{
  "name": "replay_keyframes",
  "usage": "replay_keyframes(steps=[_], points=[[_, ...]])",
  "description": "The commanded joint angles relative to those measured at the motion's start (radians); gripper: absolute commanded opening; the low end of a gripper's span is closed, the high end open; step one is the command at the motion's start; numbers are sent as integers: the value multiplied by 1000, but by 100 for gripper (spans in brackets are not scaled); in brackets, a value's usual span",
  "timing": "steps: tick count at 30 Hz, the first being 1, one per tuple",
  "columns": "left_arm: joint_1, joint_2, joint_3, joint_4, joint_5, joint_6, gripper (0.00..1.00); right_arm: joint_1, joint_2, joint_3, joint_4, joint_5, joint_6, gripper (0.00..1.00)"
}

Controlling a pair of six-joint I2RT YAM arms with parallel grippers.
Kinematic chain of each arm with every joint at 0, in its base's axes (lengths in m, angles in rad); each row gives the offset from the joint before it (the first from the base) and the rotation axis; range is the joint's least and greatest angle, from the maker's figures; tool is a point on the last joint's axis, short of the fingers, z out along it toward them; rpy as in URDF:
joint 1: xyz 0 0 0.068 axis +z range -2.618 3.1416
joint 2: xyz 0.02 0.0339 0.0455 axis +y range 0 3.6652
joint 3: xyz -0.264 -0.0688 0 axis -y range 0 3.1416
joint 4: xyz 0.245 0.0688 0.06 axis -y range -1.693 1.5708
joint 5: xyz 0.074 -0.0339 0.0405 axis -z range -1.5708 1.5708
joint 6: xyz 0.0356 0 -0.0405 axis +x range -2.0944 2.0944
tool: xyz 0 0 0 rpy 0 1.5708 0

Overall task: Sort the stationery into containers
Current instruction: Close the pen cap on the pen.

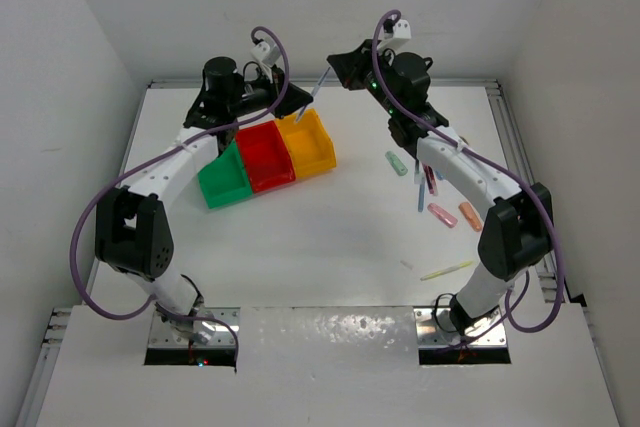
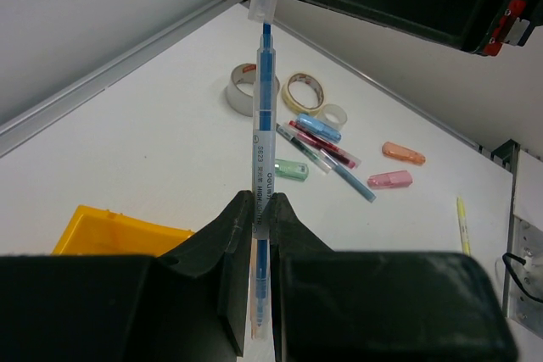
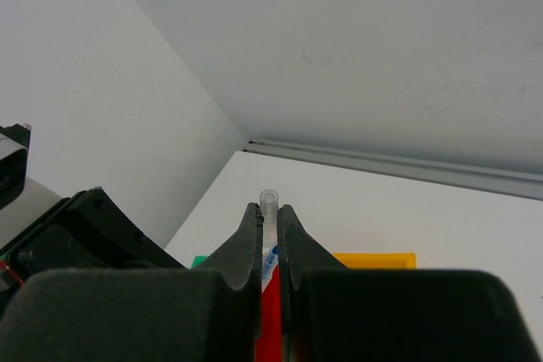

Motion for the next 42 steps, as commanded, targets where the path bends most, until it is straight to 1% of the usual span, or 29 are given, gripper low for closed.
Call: replay_keyframes(steps=[1, 14, 20, 27, 30, 32, 36, 42], points=[[-8, -39, 1, 13, 0, 29, 0, -3, -29, 8, 46, 15, -30, 0], [-9, -43, 1, 36, 2, 26, 0, -3, -31, 8, 41, 18, -30, 0], [-9, -44, 1, 49, 2, 6, 0, -3, -34, -24, 52, 15, -9, 0], [-11, -46, -1, 56, -9, 3, 0, -2, -38, -35, 43, 21, -26, 0], [-11, -44, -2, 99, -12, -9, 0, -2, -34, -53, 55, -1, 11, 0], [-17, -43, -4, 118, -14, -8, 0, -2, -29, -80, 101, -36, 68, 0], [-22, -39, -15, 179, -12, -12, 0, -2, -20, -104, 165, -60, 114, 0], [-29, -44, -44, 266, -5, -12, 0, 0, -11, -113, 199, -106, 141, 0]])
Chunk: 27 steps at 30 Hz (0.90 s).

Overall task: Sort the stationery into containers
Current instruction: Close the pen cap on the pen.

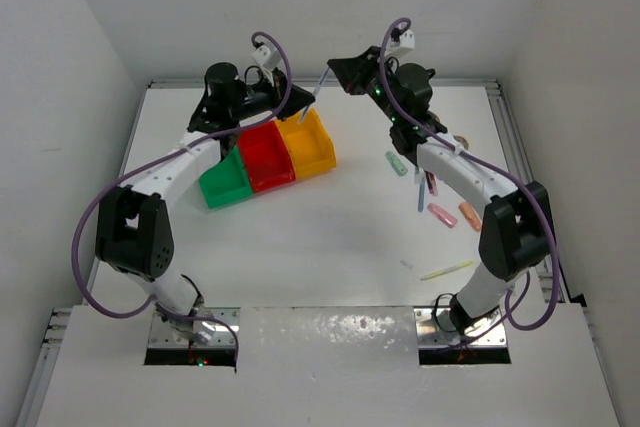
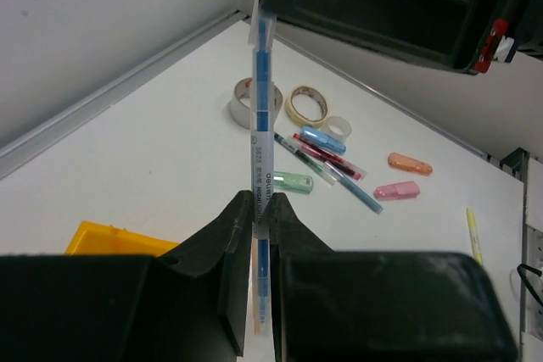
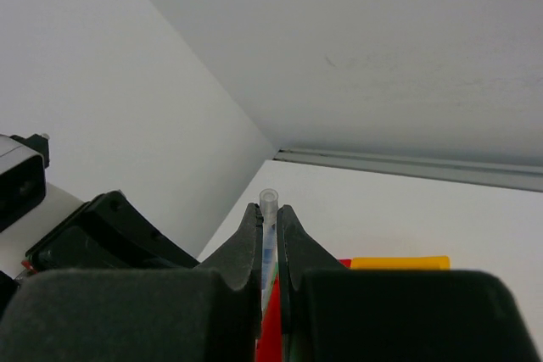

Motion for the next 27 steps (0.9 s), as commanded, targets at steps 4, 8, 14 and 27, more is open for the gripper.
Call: replay_keyframes(steps=[4, 8, 14, 27], points=[[-28, -39, 2, 219, 10, -4, 0, 14, 2, -20, 81, -111, 60, 0], [-28, -39, 4, 266, 7, -16, 0, 9, -1, -39, 82, -94, 63, 0], [-25, -40, 2, 343, -2, -50, 0, 24, -13, -42, 0, -74, -101, 0], [-42, 5, 34, 496, -17, -169, 0, 110, 60, -180, 79, -65, -214, 0]])
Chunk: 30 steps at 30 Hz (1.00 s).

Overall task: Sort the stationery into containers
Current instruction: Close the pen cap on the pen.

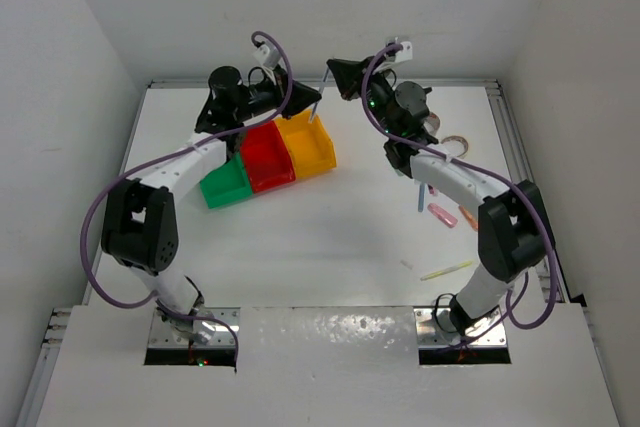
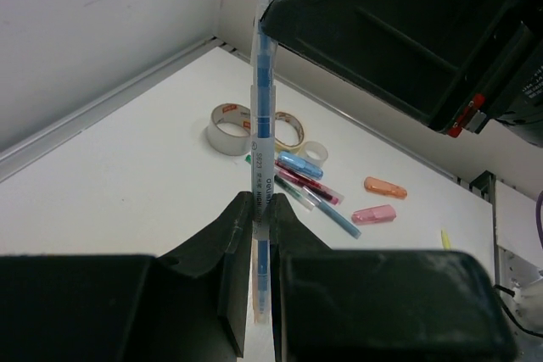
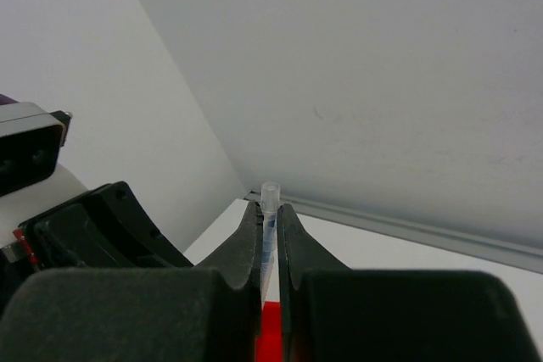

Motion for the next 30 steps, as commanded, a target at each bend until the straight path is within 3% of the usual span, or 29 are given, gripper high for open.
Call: replay_keyframes(steps=[1, 10, 30], points=[[-28, -30, 58, 309, -35, -47, 0, 70, 74, -72, -155, -109, -25, 0], [-26, -13, 58, 353, -94, -6, 0, 78, 103, -118, -163, -103, -19, 0], [-17, -15, 32, 379, -75, -13, 0, 108, 115, -177, -233, -90, -134, 0]])
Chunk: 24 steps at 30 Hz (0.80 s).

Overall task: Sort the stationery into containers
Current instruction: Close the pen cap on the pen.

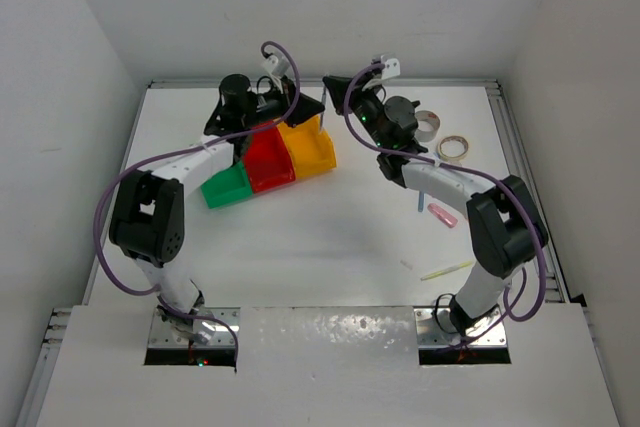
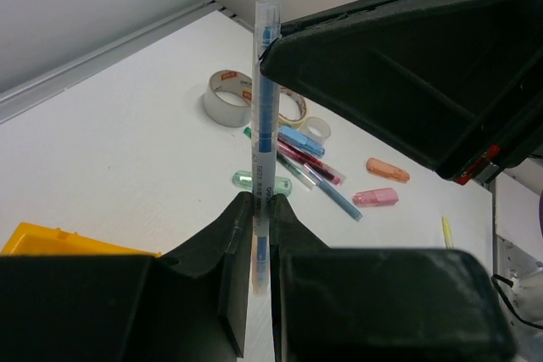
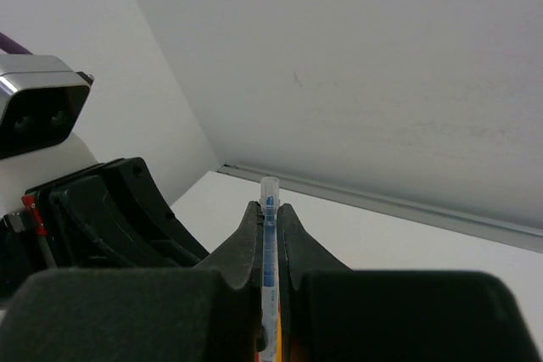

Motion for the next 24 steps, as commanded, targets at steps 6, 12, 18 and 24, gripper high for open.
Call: replay_keyframes(steps=[6, 12, 18, 24], points=[[-1, -91, 52, 361, -60, -5, 0, 71, 60, -104, -357, -110, -95, 0], [-1, -95, 45, 314, -34, 17, 0, 71, 57, -61, -360, -105, -98, 0], [-10, -99, 29, 283, -8, 26, 0, 67, 63, 26, -381, -131, -115, 14], [-20, -107, 14, 275, 10, 17, 0, 56, 81, 68, -397, -141, -122, 27]])
